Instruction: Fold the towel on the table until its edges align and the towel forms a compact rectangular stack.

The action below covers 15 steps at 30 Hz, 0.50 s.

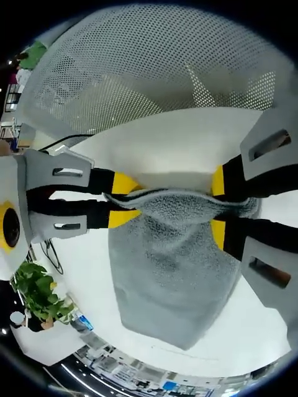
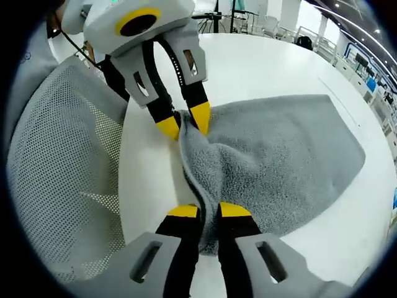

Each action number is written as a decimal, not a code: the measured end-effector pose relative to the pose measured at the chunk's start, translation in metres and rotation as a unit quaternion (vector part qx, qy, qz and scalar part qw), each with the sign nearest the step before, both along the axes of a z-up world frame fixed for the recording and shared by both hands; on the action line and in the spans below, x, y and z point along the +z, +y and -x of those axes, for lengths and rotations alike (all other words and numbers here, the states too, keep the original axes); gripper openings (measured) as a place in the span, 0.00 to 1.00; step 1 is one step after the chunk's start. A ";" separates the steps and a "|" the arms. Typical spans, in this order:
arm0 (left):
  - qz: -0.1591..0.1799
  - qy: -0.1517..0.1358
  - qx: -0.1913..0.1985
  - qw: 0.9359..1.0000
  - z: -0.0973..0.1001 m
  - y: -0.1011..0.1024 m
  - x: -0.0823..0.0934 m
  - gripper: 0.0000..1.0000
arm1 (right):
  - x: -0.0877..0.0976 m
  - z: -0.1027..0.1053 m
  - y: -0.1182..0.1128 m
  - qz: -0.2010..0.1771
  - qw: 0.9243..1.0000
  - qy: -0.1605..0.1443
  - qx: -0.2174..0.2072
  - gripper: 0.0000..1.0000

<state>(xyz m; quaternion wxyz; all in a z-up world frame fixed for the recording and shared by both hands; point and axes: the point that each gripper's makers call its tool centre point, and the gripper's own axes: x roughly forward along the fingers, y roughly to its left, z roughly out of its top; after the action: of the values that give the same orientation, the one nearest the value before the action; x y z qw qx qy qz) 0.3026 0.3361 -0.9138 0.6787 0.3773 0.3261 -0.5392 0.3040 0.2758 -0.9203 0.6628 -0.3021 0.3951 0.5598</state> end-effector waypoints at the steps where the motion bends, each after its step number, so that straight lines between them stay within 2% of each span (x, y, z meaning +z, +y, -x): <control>1: 0.004 0.004 0.003 1.000 -0.001 0.000 0.000 0.10 | 0.000 0.000 0.000 0.000 1.000 0.005 0.000 0.07; 3: 0.007 0.010 0.006 1.000 -0.002 0.000 0.000 0.10 | 0.001 0.000 0.000 0.005 1.000 0.015 0.003 0.07; 5: 0.005 0.012 0.004 1.000 -0.001 -0.001 0.000 0.09 | 0.000 0.000 0.000 0.020 0.999 0.037 -0.010 0.07; 7: 0.001 0.014 -0.003 1.000 0.000 -0.001 -0.001 0.09 | 0.001 0.001 0.001 0.038 0.999 0.030 0.019 0.07; 9: 0.002 0.022 -0.006 1.000 -0.002 -0.001 -0.001 0.09 | 0.001 0.002 0.001 0.041 0.998 0.024 0.030 0.07; 12: 0.006 0.034 -0.006 0.999 -0.003 0.000 -0.001 0.09 | 0.001 0.001 -0.001 0.031 0.999 0.038 0.016 0.06; 15: 0.009 0.040 -0.005 0.999 -0.002 -0.001 -0.001 0.09 | 0.002 0.002 0.000 0.027 0.999 0.040 0.013 0.06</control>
<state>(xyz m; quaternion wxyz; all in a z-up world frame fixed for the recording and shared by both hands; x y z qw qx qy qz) 0.3043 0.3355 -0.9147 0.6658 0.3511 0.3461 -0.5600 0.3024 0.2758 -0.9186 0.6303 -0.3024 0.4326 0.5694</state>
